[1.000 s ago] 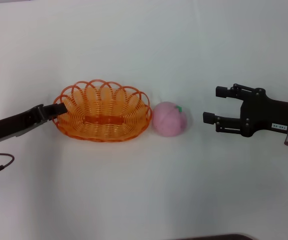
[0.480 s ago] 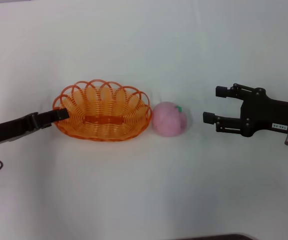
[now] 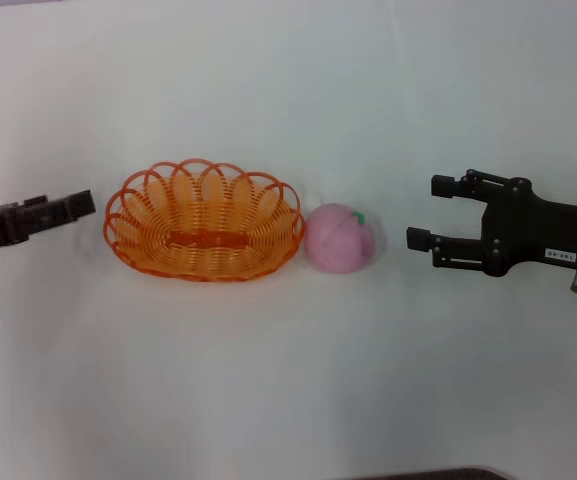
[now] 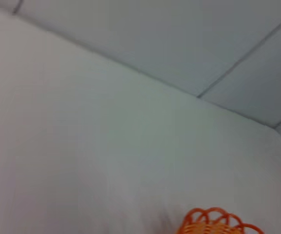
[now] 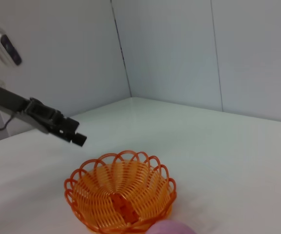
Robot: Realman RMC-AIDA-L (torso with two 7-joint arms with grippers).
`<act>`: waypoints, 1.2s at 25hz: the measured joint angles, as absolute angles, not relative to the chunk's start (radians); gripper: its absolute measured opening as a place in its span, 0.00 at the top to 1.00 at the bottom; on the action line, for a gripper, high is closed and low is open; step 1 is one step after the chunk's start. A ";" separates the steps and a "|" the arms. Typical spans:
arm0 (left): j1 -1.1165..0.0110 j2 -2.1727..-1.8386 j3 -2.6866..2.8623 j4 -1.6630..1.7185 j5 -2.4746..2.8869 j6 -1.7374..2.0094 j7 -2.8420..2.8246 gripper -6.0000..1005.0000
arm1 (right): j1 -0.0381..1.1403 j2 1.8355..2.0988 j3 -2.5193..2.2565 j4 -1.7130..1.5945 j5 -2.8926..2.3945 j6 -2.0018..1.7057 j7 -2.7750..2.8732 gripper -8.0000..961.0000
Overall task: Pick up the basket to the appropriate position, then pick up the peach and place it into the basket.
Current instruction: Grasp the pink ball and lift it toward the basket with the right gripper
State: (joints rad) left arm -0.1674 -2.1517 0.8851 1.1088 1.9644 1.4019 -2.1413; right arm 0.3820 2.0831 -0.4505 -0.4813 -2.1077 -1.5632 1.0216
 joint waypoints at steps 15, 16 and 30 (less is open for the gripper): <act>-0.168 -2.160 0.858 1.051 1.967 1.663 -1.368 0.14 | 0.390 2.070 -0.469 -0.488 -2.114 -1.608 1.029 0.11; -0.160 -2.161 0.856 1.050 1.967 1.663 -1.333 0.14 | 0.390 2.068 -0.469 -0.489 -2.114 -1.613 1.030 0.11; -0.221 -2.141 0.827 0.930 2.093 1.656 -1.257 0.14 | 0.438 2.036 -0.512 -0.492 -2.114 -1.661 1.118 0.11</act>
State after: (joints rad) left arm -0.2212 -2.1407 0.8273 0.9296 2.0934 1.6564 -1.2567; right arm 0.4379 2.0361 -0.5118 -0.4919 -2.1141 -1.6609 1.1179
